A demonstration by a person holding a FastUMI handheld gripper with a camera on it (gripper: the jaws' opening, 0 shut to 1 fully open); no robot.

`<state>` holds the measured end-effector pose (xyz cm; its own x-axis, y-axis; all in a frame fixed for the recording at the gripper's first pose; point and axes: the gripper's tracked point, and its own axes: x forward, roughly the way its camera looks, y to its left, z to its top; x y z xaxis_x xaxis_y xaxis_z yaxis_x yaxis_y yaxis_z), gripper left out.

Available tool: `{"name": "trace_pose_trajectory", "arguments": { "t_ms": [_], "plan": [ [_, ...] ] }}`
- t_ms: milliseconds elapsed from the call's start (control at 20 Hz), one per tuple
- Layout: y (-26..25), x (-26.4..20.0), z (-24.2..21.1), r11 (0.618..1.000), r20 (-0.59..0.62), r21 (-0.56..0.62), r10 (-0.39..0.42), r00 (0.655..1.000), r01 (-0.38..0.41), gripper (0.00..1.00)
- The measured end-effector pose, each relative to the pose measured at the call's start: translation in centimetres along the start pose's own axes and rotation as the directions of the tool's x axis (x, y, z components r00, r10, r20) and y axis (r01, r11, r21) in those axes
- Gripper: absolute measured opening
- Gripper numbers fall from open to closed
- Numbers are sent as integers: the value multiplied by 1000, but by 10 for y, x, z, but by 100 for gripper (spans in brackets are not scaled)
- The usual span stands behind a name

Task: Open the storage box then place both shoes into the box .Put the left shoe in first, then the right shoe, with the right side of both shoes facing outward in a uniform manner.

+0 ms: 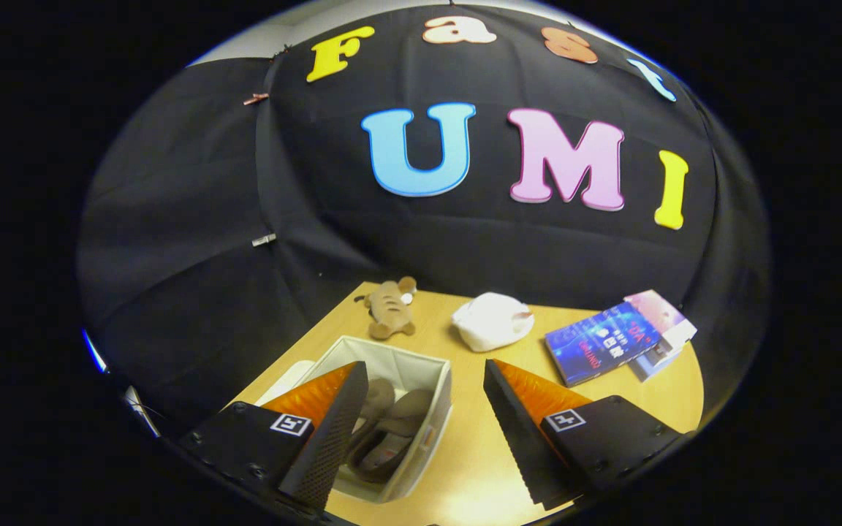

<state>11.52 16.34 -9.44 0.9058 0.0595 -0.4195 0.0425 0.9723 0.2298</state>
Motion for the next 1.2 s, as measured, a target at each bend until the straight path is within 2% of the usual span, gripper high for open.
{"name": "trace_pose_trajectory", "arguments": {
  "t_ms": [300, 500, 650, 800, 1200],
  "plan": [
    [-85, -70, 58, 989, 194, -115, -66, 979, 90, 99],
    [-143, -106, 72, 967, 266, -172, -138, 954, 188, 98],
    [-187, -136, 87, 941, 325, -192, -205, 923, 277, 98],
    [-221, -164, 80, 920, 346, -198, -258, 902, 339, 98],
    [-241, -202, 32, 904, 277, -164, -341, 898, 394, 98]
  ]
}}
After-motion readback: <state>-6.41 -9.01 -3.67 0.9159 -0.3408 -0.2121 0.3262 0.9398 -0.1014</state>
